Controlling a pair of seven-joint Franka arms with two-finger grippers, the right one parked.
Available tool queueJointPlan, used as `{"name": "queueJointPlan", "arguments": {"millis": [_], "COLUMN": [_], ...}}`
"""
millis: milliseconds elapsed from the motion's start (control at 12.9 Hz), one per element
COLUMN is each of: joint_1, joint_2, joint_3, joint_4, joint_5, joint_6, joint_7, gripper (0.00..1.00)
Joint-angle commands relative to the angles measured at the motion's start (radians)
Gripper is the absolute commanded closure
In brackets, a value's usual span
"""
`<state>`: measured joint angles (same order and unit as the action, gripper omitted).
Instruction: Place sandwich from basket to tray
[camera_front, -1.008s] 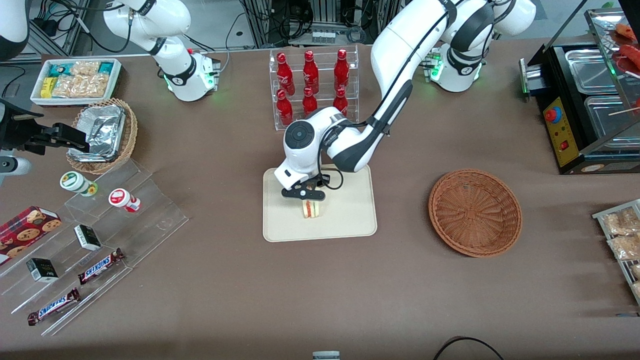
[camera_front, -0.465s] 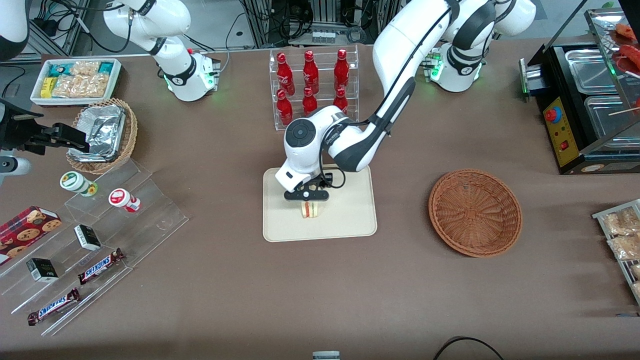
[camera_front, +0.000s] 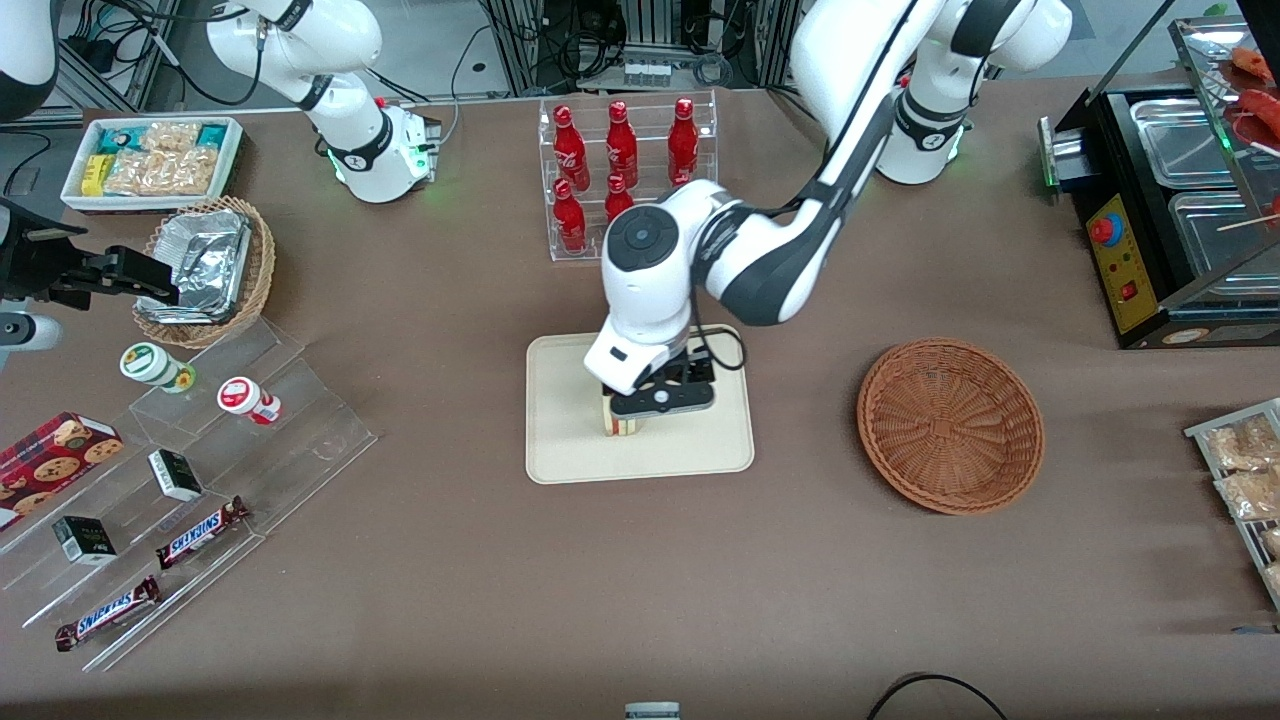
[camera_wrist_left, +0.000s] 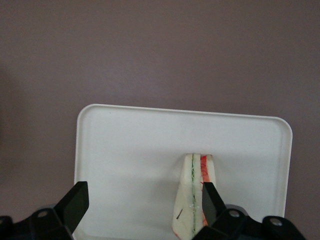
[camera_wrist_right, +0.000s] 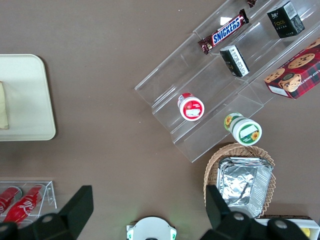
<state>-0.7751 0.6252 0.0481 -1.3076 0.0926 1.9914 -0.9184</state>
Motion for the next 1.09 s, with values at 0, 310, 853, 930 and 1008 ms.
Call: {"name": "queueJointPlan", "arguments": {"millis": [0,310,853,930,1008], "joint_1": [0.054,0.186,0.426,0.450,0.476], "joint_2": [-0.099,-0.217,-0.534,-0.551,-0.570], "joint_3": [0.033,0.033,0.035,0.035,0.036], "joint_4": [-0.028,-0.039,-0.297,-0.294,-0.295], "joint_5": [-0.002,-0.039,-0.071,-0.074,-0.074], "joint_6": [-0.094,-0.265,-0.293,-0.334,-0.353], "joint_7": [-0.005,0.198,0.589,0.637,0.671], "gripper": [0.00,0.00,0.00,0.00,0.00]}}
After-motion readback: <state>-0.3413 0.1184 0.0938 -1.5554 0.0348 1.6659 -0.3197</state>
